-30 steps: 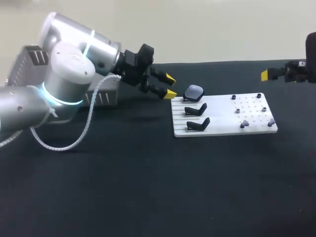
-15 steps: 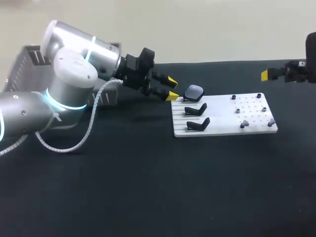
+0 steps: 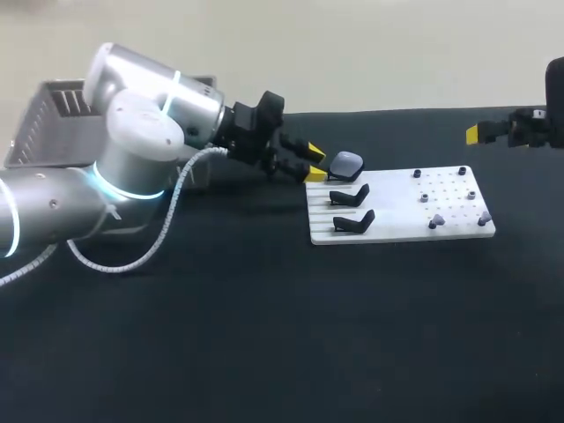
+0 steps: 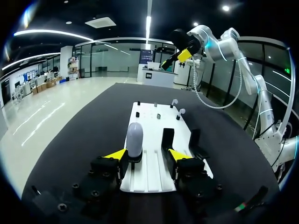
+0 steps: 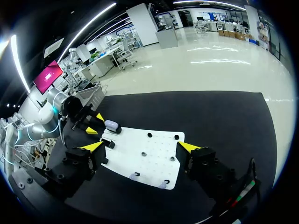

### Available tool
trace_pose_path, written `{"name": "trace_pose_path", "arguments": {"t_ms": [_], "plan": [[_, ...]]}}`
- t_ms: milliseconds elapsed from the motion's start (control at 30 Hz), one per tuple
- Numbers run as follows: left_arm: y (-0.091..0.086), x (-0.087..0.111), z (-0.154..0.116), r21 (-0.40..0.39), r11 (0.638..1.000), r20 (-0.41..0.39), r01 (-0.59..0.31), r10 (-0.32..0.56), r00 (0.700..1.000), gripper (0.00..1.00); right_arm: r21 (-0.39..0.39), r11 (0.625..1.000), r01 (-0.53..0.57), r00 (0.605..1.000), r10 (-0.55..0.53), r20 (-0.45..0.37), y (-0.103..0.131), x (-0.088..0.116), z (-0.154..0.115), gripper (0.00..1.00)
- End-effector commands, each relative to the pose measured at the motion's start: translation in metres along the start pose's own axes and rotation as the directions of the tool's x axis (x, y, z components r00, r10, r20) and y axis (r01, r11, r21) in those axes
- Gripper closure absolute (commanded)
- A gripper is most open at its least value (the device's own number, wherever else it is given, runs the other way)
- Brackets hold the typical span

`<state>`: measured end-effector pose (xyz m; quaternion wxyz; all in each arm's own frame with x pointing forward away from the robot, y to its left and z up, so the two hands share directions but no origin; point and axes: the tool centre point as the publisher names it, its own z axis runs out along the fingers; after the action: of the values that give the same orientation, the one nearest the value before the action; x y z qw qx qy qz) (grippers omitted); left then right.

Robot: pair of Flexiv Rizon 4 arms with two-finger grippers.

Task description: Pick up each earbud case from the left stands, insert the matching earbuds, close the lid, and place the case in the box.

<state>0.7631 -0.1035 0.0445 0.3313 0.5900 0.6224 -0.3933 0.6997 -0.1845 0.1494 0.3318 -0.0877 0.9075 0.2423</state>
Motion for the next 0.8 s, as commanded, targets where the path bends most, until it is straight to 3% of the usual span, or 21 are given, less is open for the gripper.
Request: {"name": "trace_pose_path", "arguments": {"t_ms": [33,267,367,633,733,800], "plan": [[0.006,0.002,0.005,0.015,1.000,-0.002,-0.004,0.004,1.000,0.41,0.000,1.000,0.001,1.000,-0.001,0.000,0.000,0.000,0.000,0.00],[0.009,0.004,0.007,0.020,1.000,-0.005,-0.007,0.007,1.000,0.42,0.000,1.000,0.001,1.000,-0.001,0.000,0.000,0.000,0.000,0.00],[0.010,0.004,0.009,0.022,1.000,-0.007,-0.011,0.011,1.000,0.55,0.000,1.000,0.001,1.000,-0.001,0.000,0.000,0.000,0.000,0.00],[0.012,0.004,0.013,0.034,0.999,-0.006,-0.014,0.014,1.000,0.53,0.000,1.000,0.001,1.000,-0.001,0.000,0.000,0.000,0.000,0.00],[0.012,0.003,0.016,0.039,0.999,-0.005,-0.015,0.016,1.000,0.44,0.000,1.000,0.001,1.000,-0.001,0.000,0.000,0.000,0.000,0.00],[0.012,0.003,0.017,0.042,0.999,-0.005,-0.017,0.017,1.000,0.43,0.000,1.000,0.001,1.000,-0.001,0.000,0.000,0.000,0.000,0.00]]}}
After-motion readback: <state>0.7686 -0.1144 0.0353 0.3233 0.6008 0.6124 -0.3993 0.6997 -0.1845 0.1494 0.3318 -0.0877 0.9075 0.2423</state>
